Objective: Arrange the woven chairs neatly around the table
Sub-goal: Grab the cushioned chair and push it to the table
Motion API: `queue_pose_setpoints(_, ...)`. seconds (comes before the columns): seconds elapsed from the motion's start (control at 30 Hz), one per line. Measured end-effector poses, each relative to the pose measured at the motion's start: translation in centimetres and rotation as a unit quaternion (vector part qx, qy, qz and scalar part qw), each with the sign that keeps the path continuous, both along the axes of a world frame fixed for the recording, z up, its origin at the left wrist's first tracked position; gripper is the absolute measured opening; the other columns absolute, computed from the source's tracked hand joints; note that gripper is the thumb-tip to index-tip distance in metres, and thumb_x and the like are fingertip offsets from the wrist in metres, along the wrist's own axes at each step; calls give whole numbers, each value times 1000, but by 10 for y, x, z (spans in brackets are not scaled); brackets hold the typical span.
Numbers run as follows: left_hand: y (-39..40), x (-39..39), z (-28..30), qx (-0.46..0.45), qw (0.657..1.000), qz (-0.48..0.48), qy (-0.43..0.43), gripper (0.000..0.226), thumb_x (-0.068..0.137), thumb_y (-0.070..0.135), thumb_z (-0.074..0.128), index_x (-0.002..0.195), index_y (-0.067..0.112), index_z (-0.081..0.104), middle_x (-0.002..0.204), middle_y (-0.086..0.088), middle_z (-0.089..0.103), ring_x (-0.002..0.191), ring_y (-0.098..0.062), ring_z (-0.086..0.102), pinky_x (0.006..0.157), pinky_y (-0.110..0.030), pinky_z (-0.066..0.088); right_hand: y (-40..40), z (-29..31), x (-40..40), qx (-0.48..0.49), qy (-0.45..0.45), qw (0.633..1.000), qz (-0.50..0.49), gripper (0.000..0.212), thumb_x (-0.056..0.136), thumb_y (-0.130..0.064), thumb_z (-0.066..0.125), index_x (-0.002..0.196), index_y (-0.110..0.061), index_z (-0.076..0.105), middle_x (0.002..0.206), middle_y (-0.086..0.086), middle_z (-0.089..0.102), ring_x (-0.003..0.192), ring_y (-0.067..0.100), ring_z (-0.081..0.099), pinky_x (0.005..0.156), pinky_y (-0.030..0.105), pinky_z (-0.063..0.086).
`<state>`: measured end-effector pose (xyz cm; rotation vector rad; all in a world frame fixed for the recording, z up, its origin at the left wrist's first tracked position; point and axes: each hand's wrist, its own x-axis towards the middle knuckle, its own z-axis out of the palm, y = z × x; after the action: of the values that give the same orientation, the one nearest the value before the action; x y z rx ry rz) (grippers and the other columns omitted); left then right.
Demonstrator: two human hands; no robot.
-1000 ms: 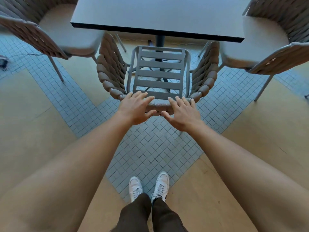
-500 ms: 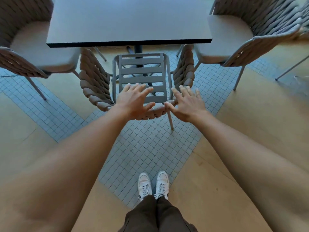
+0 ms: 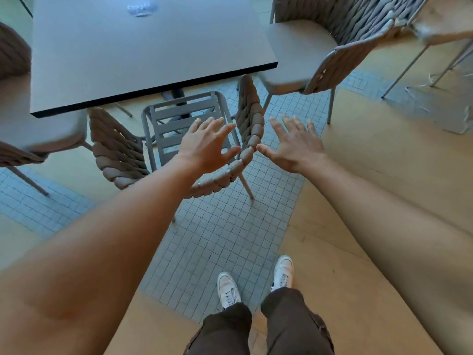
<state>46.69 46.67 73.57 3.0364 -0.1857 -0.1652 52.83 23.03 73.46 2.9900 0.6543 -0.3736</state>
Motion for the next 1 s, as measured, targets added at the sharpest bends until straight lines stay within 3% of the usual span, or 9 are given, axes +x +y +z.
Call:
queue_pose_setpoints(0.5, -132, 97, -9, -8, 1000, -2, -2, 73, 94, 72, 37, 154, 30, 31, 160, -8, 34, 148, -30, 30, 122, -52, 20, -136, 3, 99, 20, -3, 1000, -19, 91, 88, -84, 18, 160, -30, 2, 169, 10, 5, 154, 30, 5, 123, 54, 1)
queue_pose_setpoints(1.0, -274, 220, 10, -6, 998, 54, -20, 75, 94, 72, 33, 156, 30, 27, 161, -7, 31, 147, -28, 29, 121, -51, 23, -280, 30, 236, 25, -35, 997, 61, 95, 86, -86, 21, 160, -31, -3, 169, 9, 3, 154, 28, 3, 123, 54, -1)
